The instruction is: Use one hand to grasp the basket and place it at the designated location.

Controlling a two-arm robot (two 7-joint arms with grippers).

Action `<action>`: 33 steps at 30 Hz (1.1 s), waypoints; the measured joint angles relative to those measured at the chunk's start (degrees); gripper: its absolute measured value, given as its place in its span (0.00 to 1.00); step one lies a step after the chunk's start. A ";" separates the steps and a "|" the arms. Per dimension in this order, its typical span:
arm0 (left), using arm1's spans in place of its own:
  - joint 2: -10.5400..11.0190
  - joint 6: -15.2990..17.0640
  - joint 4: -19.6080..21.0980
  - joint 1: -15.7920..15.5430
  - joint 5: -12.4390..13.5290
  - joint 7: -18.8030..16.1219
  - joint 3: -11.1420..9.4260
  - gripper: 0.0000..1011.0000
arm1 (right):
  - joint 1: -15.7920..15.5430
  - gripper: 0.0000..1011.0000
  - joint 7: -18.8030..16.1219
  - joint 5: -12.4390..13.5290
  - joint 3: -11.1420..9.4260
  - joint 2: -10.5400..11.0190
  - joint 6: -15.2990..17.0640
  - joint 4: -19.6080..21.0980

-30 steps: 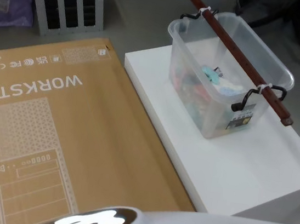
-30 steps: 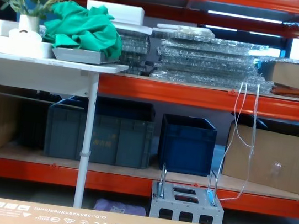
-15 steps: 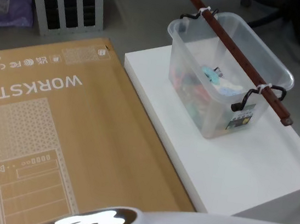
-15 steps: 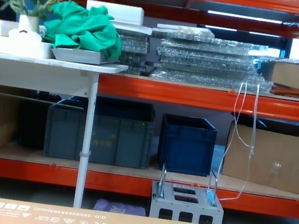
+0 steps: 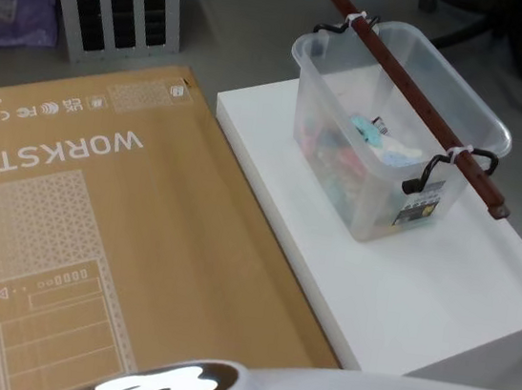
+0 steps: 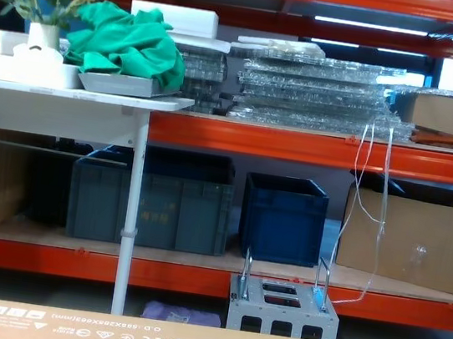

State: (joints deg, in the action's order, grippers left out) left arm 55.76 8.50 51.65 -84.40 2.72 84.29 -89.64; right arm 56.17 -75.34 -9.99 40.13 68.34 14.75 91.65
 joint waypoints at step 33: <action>0.00 0.00 0.00 0.00 0.00 0.00 0.00 0.00 | 0.05 0.99 0.00 0.00 0.11 0.00 0.02 0.00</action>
State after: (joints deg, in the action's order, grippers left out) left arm 55.76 8.50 51.65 -84.40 2.71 84.28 -89.65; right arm 56.22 -75.34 -9.98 40.24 68.34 14.77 91.66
